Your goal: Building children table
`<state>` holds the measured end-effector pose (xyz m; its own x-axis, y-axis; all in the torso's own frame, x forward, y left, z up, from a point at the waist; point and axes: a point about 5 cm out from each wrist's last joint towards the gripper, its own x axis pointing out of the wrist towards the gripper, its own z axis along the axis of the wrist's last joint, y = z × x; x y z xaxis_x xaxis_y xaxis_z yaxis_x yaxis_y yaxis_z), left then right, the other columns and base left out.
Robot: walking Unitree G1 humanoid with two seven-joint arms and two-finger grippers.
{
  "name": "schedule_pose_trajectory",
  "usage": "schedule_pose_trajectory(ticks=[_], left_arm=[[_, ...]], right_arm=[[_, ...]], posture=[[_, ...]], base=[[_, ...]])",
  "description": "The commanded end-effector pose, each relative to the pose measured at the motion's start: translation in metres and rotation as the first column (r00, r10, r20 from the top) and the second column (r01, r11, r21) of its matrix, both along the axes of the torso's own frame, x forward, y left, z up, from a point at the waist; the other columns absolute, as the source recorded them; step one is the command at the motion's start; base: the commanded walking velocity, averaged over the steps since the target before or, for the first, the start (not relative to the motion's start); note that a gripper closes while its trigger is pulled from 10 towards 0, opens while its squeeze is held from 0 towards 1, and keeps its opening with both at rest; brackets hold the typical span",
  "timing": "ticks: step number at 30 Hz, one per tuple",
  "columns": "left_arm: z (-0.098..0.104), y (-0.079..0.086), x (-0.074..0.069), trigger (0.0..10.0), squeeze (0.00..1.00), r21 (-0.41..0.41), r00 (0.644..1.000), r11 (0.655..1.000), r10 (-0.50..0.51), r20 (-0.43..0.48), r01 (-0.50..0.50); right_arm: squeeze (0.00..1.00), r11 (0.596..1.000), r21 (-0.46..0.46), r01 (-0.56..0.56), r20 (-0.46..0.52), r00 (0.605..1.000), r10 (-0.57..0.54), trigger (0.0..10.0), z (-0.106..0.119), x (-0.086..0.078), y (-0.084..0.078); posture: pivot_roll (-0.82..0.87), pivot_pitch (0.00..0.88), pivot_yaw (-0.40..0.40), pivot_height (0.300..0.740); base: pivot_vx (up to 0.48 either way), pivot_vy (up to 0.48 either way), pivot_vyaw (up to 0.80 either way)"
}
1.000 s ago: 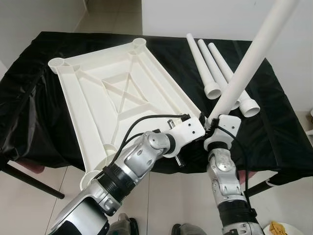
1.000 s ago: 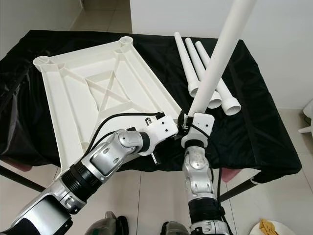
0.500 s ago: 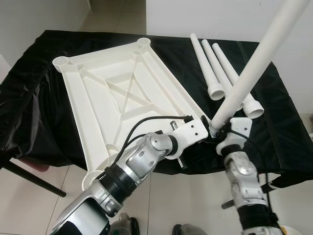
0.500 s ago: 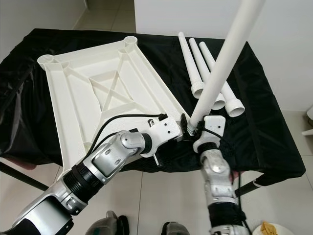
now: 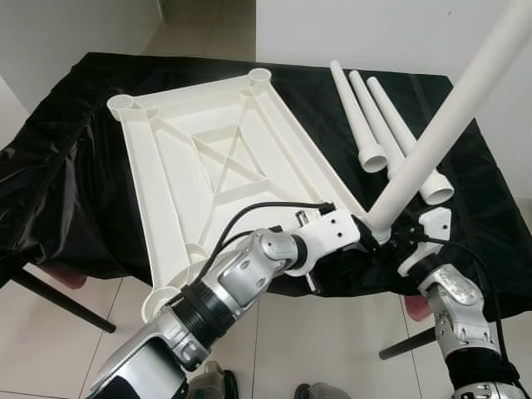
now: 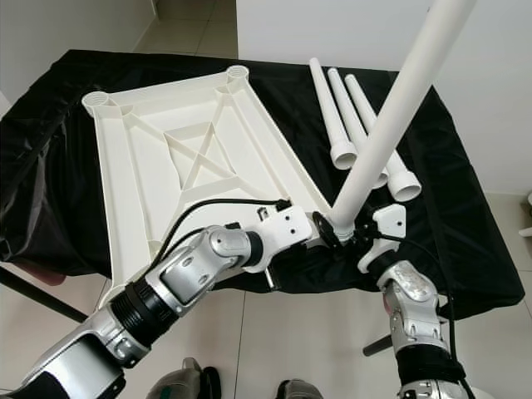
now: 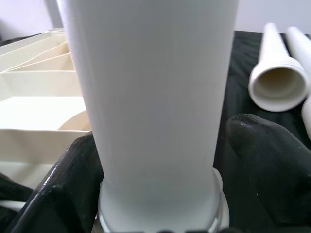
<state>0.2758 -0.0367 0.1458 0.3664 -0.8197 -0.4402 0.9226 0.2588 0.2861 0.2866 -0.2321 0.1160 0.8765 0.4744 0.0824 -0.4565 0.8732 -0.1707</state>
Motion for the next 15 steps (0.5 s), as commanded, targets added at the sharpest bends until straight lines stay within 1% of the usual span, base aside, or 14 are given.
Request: schedule_pose_trajectory(ticks=[1,9,10,11,12,15], left_arm=[[-0.0022,-0.0039,-0.0089,10.0,0.0,0.016,0.994,0.995,-0.101,-0.031,0.101],[-0.0031,-0.0042,-0.0112,10.0,0.0,0.017,0.994,0.994,-0.109,-0.033,0.109],[-0.0032,-0.0042,-0.0114,10.0,0.0,0.018,0.993,0.994,-0.109,-0.034,0.11],[-0.0033,-0.0042,-0.0115,10.0,0.0,0.018,0.993,0.994,-0.109,-0.034,0.11],[-0.0033,-0.0041,-0.0115,10.0,0.0,0.018,0.993,0.994,-0.109,-0.034,0.109],[-0.0034,-0.004,-0.0115,10.0,0.0,0.019,0.994,0.994,-0.108,-0.034,0.109]], right_arm=[[0.0,1.0,0.0,0.025,-0.095,0.995,-0.025,10.0,-0.0185,-0.0082,-0.0112],[0.0,1.0,-0.005,-0.025,-0.109,0.994,0.025,10.0,-0.0235,-0.0087,-0.0166],[0.0,1.0,0.0,-0.029,-0.109,0.994,0.029,7.1,-0.0245,-0.0084,-0.017],[0.0,1.0,0.003,-0.026,-0.108,0.994,0.026,2.1,-0.0255,-0.0081,-0.0176],[0.0,1.0,0.007,-0.025,-0.108,0.994,0.025,0.0,-0.0263,-0.0078,-0.018],[0.0,1.0,0.009,-0.023,-0.108,0.994,0.024,0.0,-0.0268,-0.0076,-0.0184]], posture=[[-0.07,0.055,0.046,0.74],[-0.07,0.056,0.047,0.74],[-0.07,0.056,0.047,0.74],[-0.07,0.055,0.047,0.74],[-0.07,0.055,0.047,0.74],[-0.07,0.055,0.047,0.74]], base=[[0.0,0.0,0.0],[0.0,0.0,0.0],[0.0,0.0,0.0],[0.0,0.0,0.0],[0.0,0.0,0.0],[0.0,0.0,0.0]])
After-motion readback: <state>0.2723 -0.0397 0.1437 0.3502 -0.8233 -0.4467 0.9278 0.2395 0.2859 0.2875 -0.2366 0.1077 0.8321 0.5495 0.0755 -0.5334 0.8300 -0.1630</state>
